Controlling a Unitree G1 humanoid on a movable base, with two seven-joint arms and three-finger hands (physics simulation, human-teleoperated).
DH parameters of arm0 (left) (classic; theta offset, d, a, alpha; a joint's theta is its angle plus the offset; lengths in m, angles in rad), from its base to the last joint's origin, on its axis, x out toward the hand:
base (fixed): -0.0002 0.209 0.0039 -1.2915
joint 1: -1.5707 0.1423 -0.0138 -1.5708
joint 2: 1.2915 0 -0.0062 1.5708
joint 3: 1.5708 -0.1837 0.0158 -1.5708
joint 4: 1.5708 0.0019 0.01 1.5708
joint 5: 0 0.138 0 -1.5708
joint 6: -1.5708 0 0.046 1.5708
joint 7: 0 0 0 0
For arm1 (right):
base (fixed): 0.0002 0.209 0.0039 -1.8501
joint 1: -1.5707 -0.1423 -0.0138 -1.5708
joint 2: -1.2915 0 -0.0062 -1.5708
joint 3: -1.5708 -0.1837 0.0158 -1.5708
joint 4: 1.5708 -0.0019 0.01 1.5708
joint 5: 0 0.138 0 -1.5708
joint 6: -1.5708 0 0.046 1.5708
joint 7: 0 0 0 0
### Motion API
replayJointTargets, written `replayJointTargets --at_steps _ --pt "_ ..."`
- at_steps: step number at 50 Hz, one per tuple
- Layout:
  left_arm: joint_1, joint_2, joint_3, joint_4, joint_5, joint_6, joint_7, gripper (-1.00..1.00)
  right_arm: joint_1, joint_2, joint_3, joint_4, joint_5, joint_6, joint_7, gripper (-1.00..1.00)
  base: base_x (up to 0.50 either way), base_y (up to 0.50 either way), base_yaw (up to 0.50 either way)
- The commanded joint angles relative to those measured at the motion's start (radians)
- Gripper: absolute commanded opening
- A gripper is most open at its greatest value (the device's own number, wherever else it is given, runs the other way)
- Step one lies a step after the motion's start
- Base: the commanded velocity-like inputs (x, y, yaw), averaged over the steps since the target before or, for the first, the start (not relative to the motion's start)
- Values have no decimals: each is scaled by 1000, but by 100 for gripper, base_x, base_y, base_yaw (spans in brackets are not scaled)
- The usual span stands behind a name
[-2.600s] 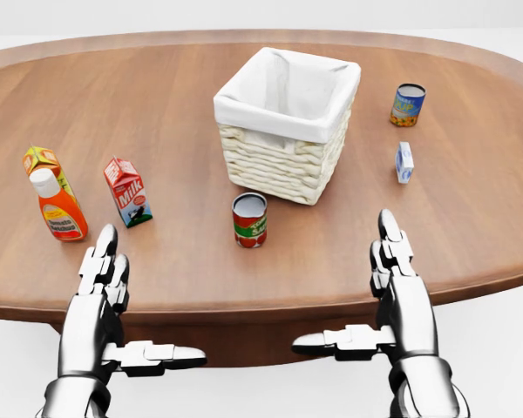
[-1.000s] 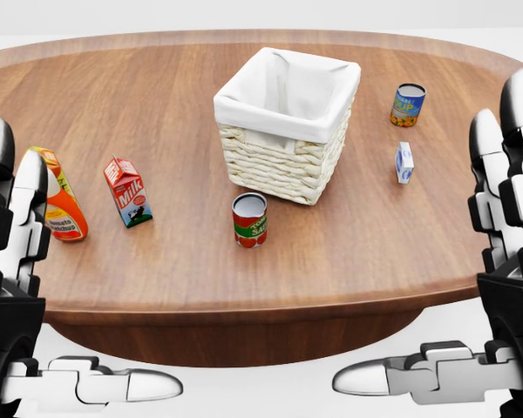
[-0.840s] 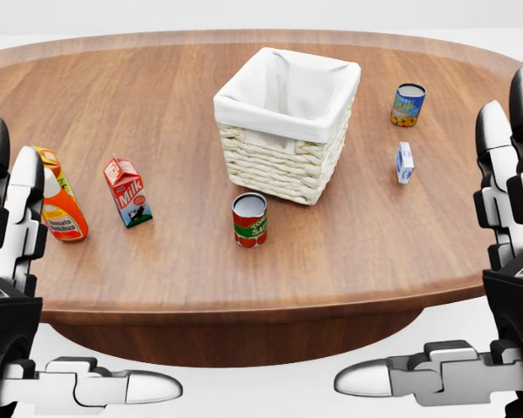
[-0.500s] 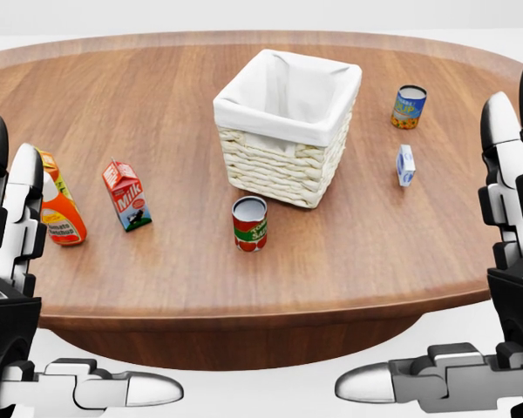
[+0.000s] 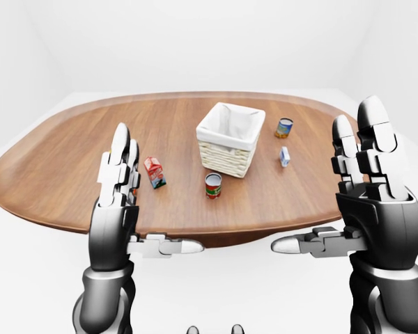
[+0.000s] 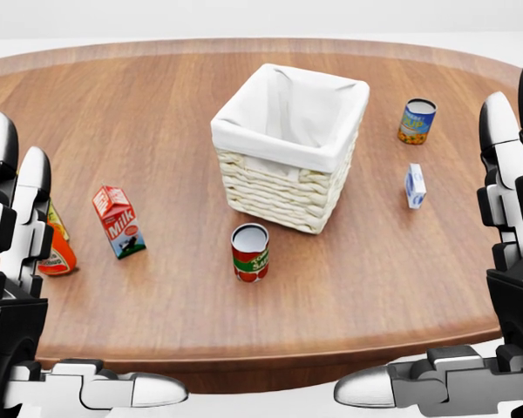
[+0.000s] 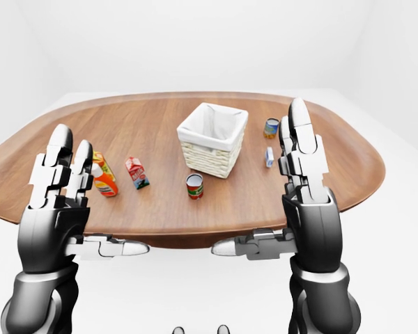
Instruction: Pick the milk and place it in the basket.
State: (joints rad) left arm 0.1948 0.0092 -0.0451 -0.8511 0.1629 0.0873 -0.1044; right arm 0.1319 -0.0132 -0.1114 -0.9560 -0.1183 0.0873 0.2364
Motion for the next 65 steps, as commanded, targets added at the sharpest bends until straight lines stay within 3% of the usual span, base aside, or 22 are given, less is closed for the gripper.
replayJointTargets --at_steps 1,65 --pt "2 1 -4 10 2 0 2 100 2 0 0 2 1 0 1 100 22 0 0" --pt "-4 1 -10 27 10 0 12 100 8 1 4 5 4 0 6 100 22 0 0"
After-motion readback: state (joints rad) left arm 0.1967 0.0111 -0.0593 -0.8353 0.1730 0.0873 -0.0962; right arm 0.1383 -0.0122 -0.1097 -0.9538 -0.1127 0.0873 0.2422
